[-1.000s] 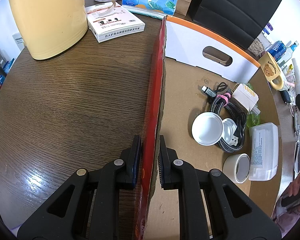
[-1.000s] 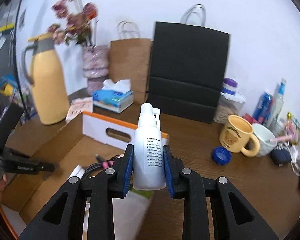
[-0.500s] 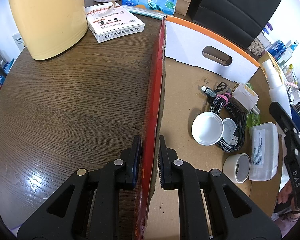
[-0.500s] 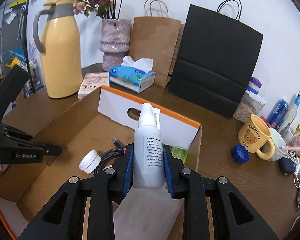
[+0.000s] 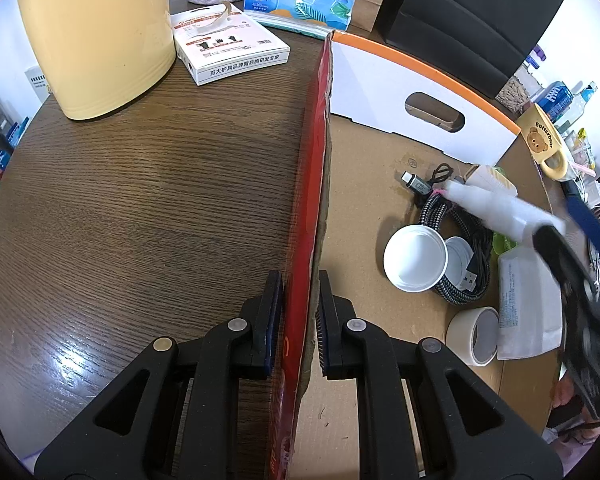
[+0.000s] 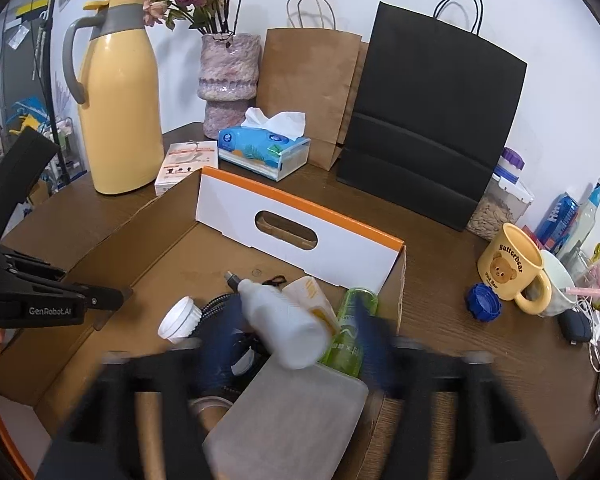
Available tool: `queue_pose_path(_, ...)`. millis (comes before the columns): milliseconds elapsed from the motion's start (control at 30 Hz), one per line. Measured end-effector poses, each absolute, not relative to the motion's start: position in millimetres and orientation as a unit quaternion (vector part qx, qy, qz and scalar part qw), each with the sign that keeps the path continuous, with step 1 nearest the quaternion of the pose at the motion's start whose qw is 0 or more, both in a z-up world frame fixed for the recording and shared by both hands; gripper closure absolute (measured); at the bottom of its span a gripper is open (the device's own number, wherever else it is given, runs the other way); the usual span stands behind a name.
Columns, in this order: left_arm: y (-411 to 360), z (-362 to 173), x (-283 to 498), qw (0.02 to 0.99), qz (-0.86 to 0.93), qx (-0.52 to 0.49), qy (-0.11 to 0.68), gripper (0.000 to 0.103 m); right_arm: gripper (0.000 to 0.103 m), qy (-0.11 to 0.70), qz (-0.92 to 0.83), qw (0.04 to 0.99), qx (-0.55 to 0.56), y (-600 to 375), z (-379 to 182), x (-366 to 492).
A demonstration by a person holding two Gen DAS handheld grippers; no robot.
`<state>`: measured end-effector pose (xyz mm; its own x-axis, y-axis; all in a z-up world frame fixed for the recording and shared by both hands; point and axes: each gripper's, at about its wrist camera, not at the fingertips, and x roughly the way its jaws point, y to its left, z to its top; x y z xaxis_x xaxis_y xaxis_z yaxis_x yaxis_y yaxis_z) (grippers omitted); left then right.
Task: Organize rigid objects
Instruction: 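Carry the spray bottle into the box and open the right gripper, then move the right gripper back over the blue bottle cap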
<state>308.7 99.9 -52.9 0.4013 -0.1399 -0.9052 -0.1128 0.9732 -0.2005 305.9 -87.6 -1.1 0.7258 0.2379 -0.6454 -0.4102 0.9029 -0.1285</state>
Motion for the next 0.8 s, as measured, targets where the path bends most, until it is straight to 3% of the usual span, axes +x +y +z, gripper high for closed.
queue_pose_path(33,100.2,-53.1,308.9,0.829,-0.008,-0.116,0.547,0.092,0.014,0.322,0.176,0.921,-0.13,-87.9,0.8,304.9)
queue_pose_path(467,99.7,-52.7,308.6,0.829,-0.008,-0.116,0.547,0.092,0.014,0.308,0.176,0.928,-0.113,-97.5,9.4,304.7)
queue_pose_path(800,99.6,-52.8,308.7,0.829,-0.008,-0.116,0.547,0.092,0.014,0.296,0.081,0.951,-0.021,-187.8,23.1,341.5)
